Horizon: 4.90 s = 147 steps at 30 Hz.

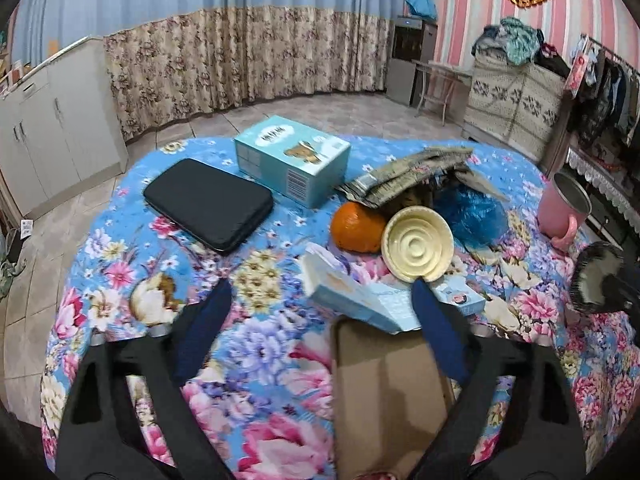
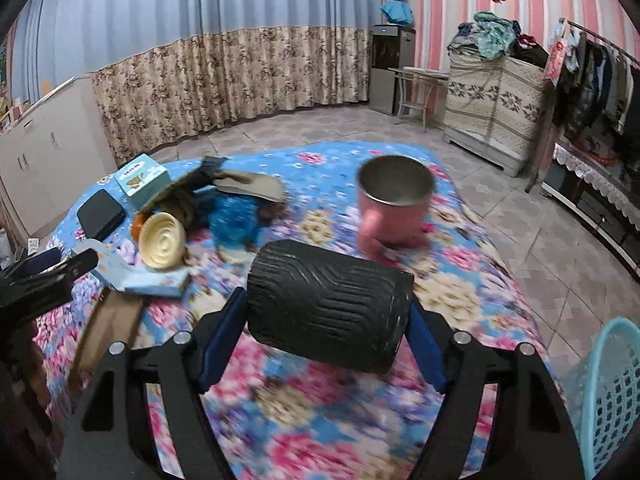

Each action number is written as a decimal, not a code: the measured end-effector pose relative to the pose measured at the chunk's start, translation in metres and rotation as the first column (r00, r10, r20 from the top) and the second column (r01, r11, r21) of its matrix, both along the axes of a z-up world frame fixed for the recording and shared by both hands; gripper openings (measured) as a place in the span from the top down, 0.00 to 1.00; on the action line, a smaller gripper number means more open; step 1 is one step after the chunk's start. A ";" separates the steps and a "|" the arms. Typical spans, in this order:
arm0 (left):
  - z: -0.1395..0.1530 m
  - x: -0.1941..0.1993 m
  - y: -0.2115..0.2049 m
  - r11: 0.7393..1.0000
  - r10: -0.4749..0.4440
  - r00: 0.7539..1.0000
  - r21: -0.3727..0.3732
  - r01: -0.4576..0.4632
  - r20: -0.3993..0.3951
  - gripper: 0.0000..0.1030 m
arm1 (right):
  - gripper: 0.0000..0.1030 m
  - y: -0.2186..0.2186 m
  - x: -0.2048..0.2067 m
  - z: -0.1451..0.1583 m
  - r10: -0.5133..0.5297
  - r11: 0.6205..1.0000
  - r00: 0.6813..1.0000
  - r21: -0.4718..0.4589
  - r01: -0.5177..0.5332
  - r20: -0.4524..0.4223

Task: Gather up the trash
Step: 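Move over the bed and grasp the black ribbed roller with the right gripper, then grasp the white card with the left gripper while the right gripper lifts the roller, then carry the roller and white card over the blue basket and release both, then move both open grippers back over the bed toward the remaining items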

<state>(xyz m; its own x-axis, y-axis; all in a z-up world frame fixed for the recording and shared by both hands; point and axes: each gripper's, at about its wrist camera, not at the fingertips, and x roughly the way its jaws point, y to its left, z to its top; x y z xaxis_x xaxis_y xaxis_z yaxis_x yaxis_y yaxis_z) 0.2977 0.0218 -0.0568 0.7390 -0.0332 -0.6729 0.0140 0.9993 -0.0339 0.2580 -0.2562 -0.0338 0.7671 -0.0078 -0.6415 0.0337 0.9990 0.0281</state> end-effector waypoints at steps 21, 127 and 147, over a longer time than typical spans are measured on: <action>0.073 -0.036 -0.067 0.991 -0.127 0.986 0.042 0.123 0.109 0.93 | 0.28 -0.114 -0.091 0.023 -0.179 0.983 0.981 0.064 0.175 0.076; 0.088 -0.122 -0.309 0.893 -0.443 0.867 0.028 0.449 0.230 0.05 | 0.04 -0.296 -0.194 0.010 -0.588 0.806 0.794 0.025 0.592 0.156; 0.082 -0.088 -0.099 0.976 -0.202 0.949 0.125 0.176 0.243 0.05 | 0.04 -0.129 -0.109 0.046 -0.346 0.938 0.916 0.050 0.343 0.205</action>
